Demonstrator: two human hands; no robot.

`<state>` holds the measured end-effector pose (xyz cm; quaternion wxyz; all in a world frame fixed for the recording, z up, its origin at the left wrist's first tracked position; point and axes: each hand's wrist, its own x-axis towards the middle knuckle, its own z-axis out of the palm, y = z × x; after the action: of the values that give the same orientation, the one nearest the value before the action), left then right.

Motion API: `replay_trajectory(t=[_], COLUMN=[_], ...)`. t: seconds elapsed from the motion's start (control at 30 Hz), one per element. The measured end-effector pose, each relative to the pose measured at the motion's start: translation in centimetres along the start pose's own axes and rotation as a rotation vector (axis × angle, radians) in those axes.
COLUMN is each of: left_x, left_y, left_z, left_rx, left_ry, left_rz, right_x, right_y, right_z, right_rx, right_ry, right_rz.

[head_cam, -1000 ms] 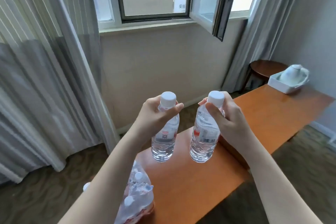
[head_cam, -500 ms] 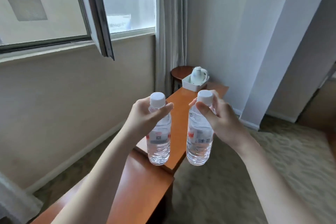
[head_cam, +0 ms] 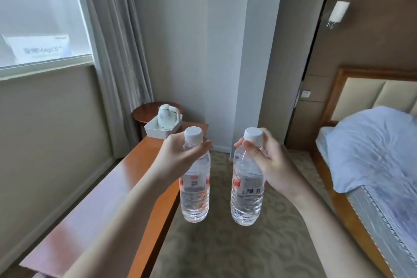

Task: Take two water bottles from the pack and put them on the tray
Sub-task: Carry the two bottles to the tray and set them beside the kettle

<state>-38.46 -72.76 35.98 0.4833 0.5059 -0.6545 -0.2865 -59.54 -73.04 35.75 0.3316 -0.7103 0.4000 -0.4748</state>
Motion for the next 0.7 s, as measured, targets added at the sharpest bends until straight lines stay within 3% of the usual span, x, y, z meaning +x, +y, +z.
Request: replay_trajectory(t=[0.4, 0.7], left_x=[22.0, 37.2], left_y=[-7.9, -13.5], left_z=[4.9, 10.3], left_rx=[-0.003, -0.006], left_ry=[-0.052, -0.042], left_rz=[0.091, 0.059], right_x=[18.7, 33.1], right_y=[10.0, 20.2], right_z=[-4.4, -9.2], right_rx=[-0.092, -0.097], right_ry=[0.081, 0.005], right_rz=[0.078, 0.064])
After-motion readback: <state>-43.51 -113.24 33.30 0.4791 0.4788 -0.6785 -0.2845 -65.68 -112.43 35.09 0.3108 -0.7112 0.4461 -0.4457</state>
